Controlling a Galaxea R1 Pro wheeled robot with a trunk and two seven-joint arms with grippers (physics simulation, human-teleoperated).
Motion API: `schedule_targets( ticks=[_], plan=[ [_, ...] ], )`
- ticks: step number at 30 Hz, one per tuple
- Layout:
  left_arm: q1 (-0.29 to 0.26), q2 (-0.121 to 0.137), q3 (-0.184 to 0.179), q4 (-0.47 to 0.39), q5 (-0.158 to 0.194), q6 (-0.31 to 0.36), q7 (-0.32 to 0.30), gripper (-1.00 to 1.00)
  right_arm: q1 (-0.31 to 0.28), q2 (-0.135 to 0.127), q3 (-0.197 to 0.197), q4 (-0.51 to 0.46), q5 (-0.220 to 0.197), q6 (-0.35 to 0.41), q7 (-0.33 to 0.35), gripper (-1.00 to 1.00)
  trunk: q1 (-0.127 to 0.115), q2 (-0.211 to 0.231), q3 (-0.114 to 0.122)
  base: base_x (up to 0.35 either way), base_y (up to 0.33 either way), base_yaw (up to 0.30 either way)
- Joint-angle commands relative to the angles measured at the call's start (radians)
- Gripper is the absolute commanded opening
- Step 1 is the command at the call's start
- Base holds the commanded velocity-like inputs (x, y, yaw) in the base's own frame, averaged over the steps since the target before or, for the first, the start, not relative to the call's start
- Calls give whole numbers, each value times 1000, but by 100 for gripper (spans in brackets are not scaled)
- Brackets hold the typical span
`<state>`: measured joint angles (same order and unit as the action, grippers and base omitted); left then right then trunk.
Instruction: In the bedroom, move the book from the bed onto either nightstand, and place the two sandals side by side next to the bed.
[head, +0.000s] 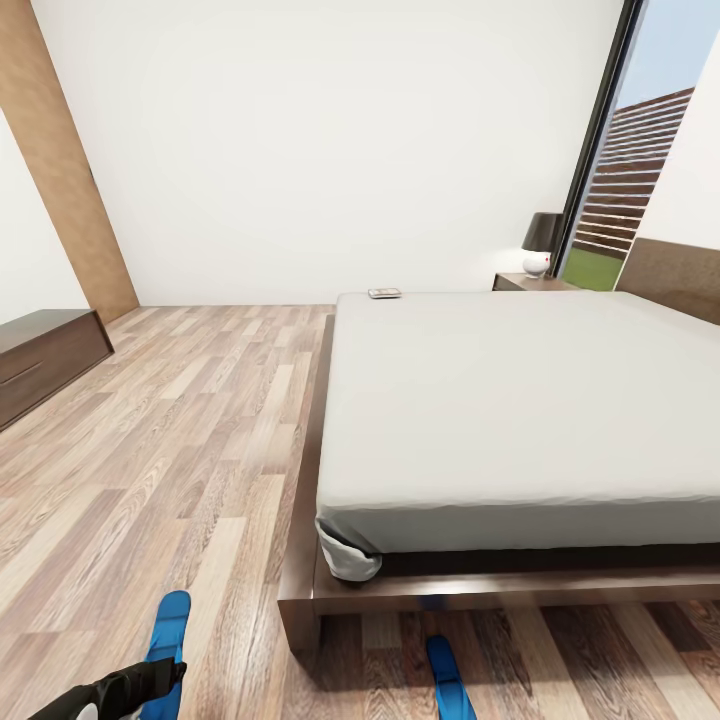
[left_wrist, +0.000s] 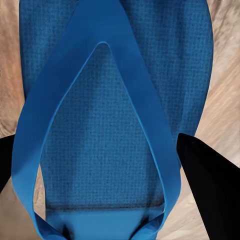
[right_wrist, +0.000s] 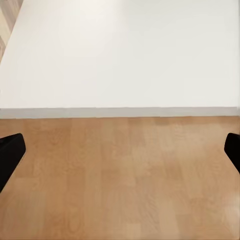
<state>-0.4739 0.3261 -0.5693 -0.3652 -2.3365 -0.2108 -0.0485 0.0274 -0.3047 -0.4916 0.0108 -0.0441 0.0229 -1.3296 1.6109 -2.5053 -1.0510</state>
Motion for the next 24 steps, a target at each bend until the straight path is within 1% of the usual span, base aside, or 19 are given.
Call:
schedule_targets(
  ticks=[1, 3, 8, 9, 11, 14, 19, 22, 24],
  plan=[
    [0, 1, -5, -3, -5, -6, -3, -100, 3, -2, -2, 1, -4, -14, 1, 100, 0, 0, -1, 0, 0, 0],
    [0, 1, -6, -3, -5, -6, -3, -100, 4, -3, -6, 1, -4, -26, 19, 100, 0, 0, -1, 0, 0, 0],
    [0, 1, -8, -3, -5, -6, -2, -100, 7, -6, -11, 2, -2, -39, 102, 100, 0, 0, -1, 0, 0, 0],
    [0, 1, -8, -3, -5, -6, -2, -100, 7, -6, -11, 2, -2, -39, 102, 100, 0, 0, -1, 0, 0, 0],
    [0, 1, -8, -3, -4, -6, -2, -100, 7, -7, -12, 2, -1, -41, 127, 100, 0, 0, -1, 0, 0, 0],
    [0, 1, -9, -3, -4, -6, -2, -100, 8, -9, -12, 3, -1, -43, 155, 100, 1, -1, -12, 0, 0, 0],
    [0, 0, -10, 1, -3, -8, -2, -100, 8, -9, -13, 3, 0, -44, 170, 100, 3, -2, -32, 0, 0, 0],
    [0, -1, -9, 29, -4, -9, -2, -100, 8, -10, -13, 3, 0, -44, 174, 100, 5, -3, -43, 0, 0, 0],
    [0, -3, -9, 46, -4, -9, -2, -100, 8, -10, -13, 3, 0, -44, 176, 100, 5, -3, -43, 0, 0, 0]
  ],
)
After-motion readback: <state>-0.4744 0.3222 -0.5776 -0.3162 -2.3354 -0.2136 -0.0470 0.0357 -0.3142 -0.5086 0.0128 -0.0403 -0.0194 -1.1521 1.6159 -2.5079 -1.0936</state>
